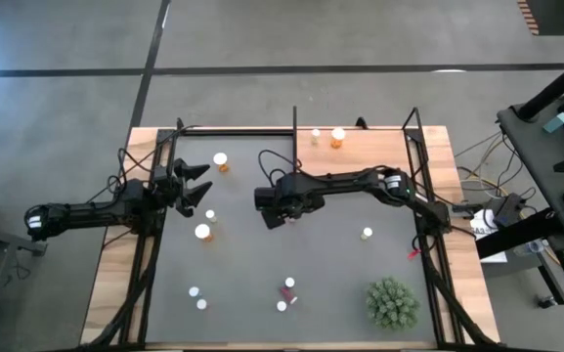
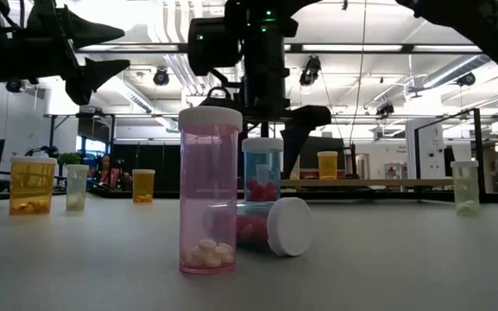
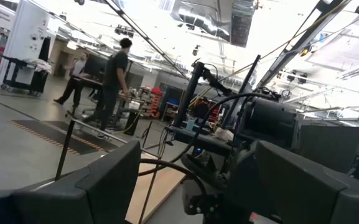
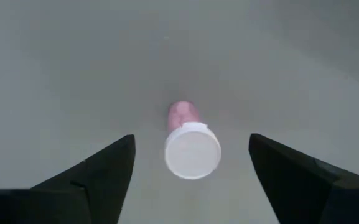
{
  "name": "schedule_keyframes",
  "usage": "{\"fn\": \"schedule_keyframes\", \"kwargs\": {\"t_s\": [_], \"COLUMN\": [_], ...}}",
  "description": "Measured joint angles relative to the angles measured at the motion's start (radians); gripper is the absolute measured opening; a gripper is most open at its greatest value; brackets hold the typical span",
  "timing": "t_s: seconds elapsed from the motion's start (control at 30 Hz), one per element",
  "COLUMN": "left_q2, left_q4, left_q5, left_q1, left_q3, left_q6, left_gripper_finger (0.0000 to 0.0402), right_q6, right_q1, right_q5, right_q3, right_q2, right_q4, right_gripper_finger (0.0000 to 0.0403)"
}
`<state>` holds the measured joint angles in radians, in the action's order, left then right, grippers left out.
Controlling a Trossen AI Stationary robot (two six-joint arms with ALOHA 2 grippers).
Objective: Pick and place medicine bottles onto shelf by color
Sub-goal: Put the top pink medicine bottle on the shelf
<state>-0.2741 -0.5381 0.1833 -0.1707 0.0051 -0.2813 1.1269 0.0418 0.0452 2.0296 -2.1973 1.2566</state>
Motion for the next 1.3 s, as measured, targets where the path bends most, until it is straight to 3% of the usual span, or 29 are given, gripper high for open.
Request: {"fn": "schedule_keyframes", "kwargs": {"t_s": [0.63,0.9,1.03,1.3], "left_q2": [0.0,0.0,0.0,0.0], "left_q4": [0.0,0.0,0.0,0.0], "left_q5": [0.0,0.0,0.0,0.0], "left_q1": [0.0,0.0,0.0,0.0], "left_q3": [0.0,0.0,0.0,0.0], "left_q6": [0.0,0.0,0.0,0.0], "left_gripper_finger": [0.0302,0.0302,0.0302,0.0302], "right_q6": [-0.002,-0.003,-0.019,-0.073], "right_q1": [0.008,0.01,0.021,0.076], "right_q5": [0.006,-0.001,-0.001,0.073], "right_q3": [-0.025,-0.024,-0.024,-0.064], "right_q2": [0.002,0.019,0.05,0.195], "right_q4": [-0.039,-0.009,0.026,0.081], "right_gripper_finger": [0.0102,0.012,0.0109,0.0105]}}
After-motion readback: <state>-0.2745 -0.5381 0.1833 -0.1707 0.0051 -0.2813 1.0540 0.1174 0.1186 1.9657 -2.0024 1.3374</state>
